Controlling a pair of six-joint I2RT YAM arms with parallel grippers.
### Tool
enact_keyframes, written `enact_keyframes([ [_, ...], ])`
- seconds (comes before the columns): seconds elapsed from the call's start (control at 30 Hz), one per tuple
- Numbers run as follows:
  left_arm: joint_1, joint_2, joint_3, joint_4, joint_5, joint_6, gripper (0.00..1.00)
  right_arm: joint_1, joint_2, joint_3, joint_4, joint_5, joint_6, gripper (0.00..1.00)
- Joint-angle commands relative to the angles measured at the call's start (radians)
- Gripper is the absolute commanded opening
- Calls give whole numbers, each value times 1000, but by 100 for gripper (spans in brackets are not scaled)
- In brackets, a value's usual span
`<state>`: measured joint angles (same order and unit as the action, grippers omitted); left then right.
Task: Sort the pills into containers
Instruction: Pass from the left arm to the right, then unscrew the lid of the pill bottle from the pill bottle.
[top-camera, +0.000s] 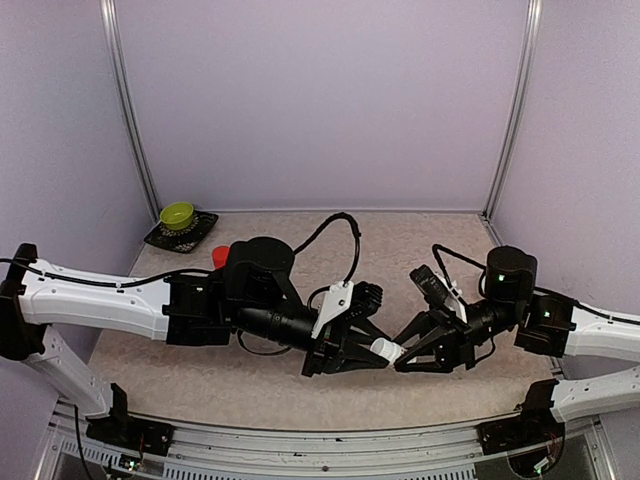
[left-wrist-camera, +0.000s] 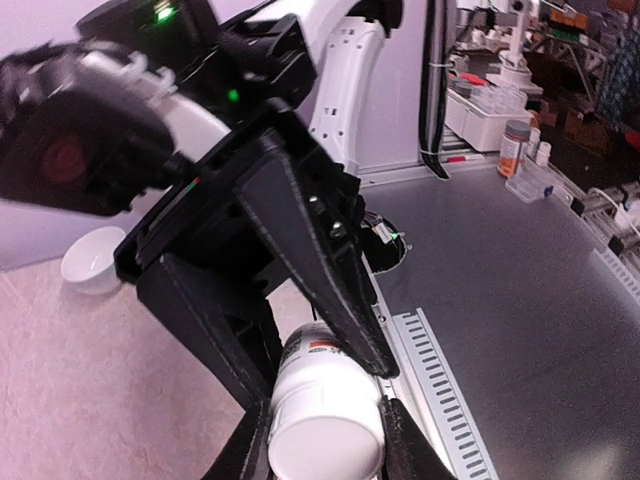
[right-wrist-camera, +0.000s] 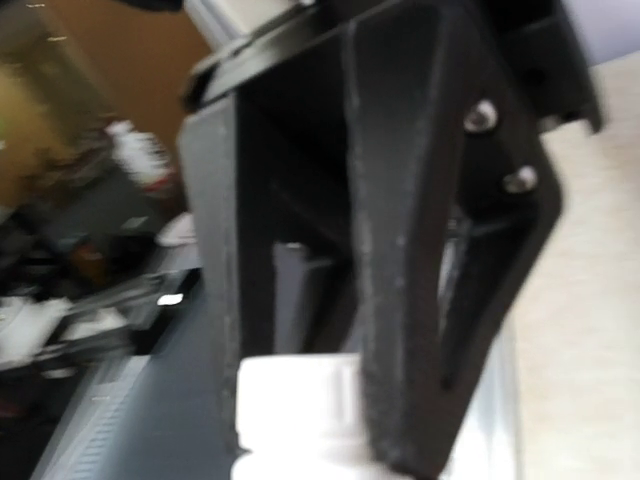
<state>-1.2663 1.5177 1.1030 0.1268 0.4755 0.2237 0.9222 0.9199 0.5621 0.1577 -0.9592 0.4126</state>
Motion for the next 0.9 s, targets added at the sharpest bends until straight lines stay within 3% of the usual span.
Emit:
enact_keyframes([
  [0.0,7,9,-35,68,-140,-179,30,12,-37,56,-159,305,-135,5],
  [0.17,7,10,-38,80,-167,-290,35,11,-45,56,-177,368,-161,2],
  [0.47,-7,-45,-52,78,-152,-275,98,11,-97,17,-97,327,-113,2],
  [0.67,23,-101,-59,154,-122,-225,99,11,-113,-36,56,266,-17,0],
  [0.87,79,-55,-37,298,5,-322,99,11,-70,-95,318,248,109,0],
])
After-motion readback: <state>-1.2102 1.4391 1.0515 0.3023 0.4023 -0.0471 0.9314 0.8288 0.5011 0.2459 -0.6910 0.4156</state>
